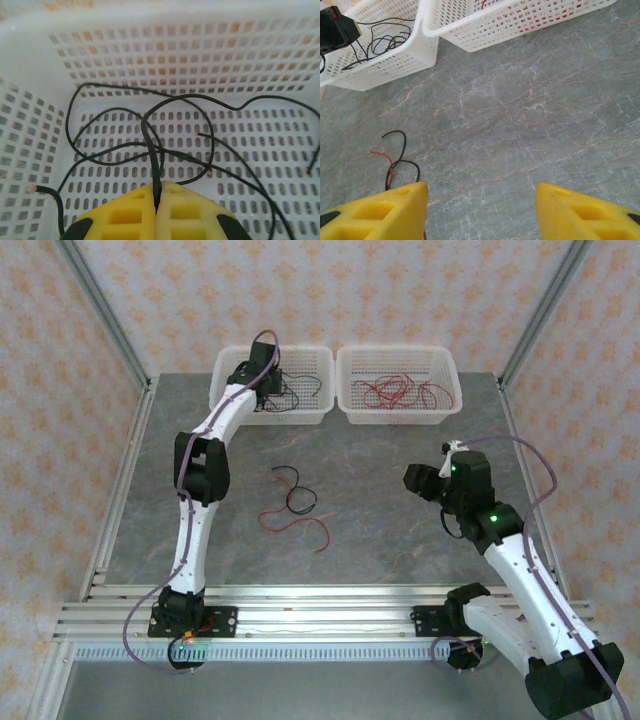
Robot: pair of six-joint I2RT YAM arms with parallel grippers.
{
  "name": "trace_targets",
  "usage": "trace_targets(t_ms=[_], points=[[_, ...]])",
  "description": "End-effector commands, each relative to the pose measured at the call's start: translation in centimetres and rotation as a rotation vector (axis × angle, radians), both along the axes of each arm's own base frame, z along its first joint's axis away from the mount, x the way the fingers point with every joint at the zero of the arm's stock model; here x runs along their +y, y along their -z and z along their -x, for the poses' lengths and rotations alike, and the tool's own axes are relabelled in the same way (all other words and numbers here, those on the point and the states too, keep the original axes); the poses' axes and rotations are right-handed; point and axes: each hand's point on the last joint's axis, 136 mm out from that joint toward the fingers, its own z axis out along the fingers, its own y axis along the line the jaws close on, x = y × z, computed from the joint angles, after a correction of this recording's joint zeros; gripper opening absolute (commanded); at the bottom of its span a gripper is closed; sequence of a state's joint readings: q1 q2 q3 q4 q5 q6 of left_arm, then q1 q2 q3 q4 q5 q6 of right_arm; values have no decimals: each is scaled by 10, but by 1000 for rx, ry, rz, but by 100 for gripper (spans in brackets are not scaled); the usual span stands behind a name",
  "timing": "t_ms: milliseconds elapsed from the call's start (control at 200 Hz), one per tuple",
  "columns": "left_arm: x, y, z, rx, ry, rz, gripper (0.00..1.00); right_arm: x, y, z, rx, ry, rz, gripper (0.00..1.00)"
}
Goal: Untangle the cables
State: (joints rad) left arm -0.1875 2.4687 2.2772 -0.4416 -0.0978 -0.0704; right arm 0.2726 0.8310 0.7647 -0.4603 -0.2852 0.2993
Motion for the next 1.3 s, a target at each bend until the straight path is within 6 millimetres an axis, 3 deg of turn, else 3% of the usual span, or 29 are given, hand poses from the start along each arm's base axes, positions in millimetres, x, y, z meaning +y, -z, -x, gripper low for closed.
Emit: trace_targets(t_ms=[0,30,125,235,811,1061,1296], points=[[5,-8,-10,-62,-43,-5,0,-2,6,-1,14,20,5,58],[6,-5,-11,-61,-47,-3,0,-1,8,-1,18,19,5,58],[4,-7,-11,-69,-40,9,19,-1,11,-2,29,16,10,58],[-1,-23,-12,-100,-20,38,40,1,15,-2,39,13,17,58],[-18,-146,4,-292,71,165,94,15,25,10,62,-9,14,59],[-25,-192,32,-331,109,233,94,42,34,13,78,-61,30,59],[-24,-195,76,-283,97,313,92,85,47,16,106,-154,50,59]])
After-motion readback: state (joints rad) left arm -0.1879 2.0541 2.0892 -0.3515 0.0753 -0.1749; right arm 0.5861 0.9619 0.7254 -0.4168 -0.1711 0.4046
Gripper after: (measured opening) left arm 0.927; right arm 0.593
